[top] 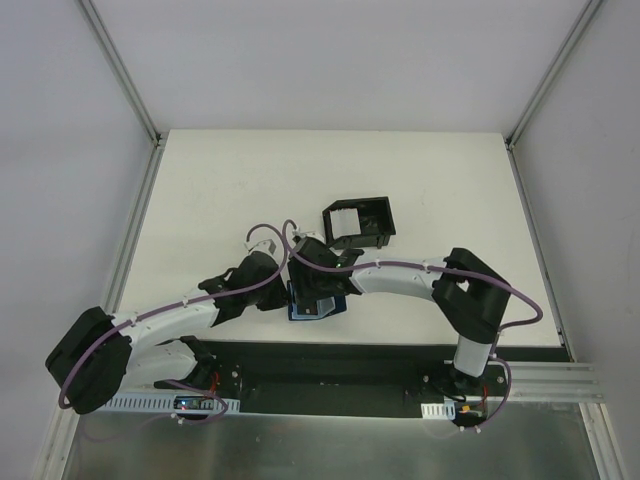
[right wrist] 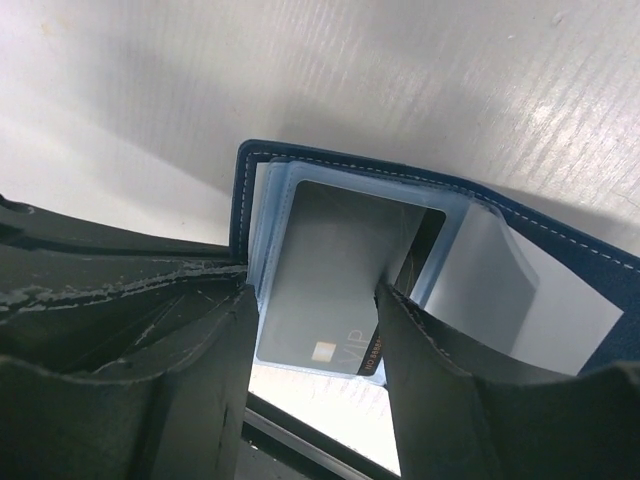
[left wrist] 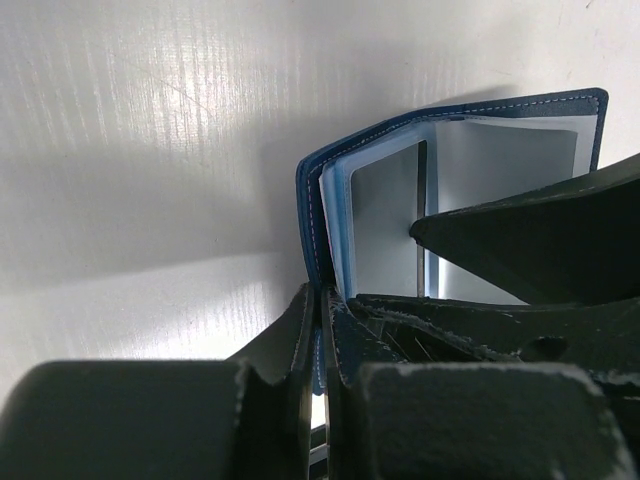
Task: Put the credit cards into the card holder
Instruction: Insert the credit card into the card holder.
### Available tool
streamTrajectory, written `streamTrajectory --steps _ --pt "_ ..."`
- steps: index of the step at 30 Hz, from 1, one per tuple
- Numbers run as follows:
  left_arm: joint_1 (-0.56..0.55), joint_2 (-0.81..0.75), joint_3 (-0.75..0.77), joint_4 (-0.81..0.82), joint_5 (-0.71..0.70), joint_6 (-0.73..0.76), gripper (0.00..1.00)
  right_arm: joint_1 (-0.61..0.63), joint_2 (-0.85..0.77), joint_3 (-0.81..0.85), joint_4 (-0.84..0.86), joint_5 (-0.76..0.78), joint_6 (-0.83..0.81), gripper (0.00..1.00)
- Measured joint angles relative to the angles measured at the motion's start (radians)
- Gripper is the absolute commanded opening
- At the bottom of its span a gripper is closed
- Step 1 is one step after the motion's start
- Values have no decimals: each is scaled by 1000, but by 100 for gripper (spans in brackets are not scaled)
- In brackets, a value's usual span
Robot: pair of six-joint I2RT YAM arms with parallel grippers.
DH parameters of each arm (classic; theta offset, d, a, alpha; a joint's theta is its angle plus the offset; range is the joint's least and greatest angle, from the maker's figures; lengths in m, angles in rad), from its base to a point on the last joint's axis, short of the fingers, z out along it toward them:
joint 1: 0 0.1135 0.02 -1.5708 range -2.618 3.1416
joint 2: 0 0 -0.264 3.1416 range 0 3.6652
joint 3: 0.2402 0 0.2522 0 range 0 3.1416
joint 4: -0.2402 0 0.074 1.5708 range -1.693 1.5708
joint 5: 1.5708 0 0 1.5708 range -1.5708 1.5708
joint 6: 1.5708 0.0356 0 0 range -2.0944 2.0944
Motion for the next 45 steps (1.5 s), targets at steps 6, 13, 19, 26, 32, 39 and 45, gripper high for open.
streamTrajectory --steps 6,13,19,26,32,39,45 --pt "0 -8 -8 1 2 -9 0 10 24 36 -43 24 -3 54" --pt "0 -16 -12 2 13 -16 0 29 43 84 -114 71 -14 52" --pt "0 -37 -17 9 16 -21 0 40 47 119 -175 132 -26 50" --pt "0 -41 -28 14 16 -27 0 45 47 124 -228 185 -29 48" --pt "0 -39 -28 17 17 -28 0 46 30 122 -242 212 -28 47" --pt "0 -23 -28 20 17 -27 0 56 -23 111 -242 222 -28 44" --pt "0 -11 -29 21 16 -27 0 55 -57 90 -237 221 -28 41"
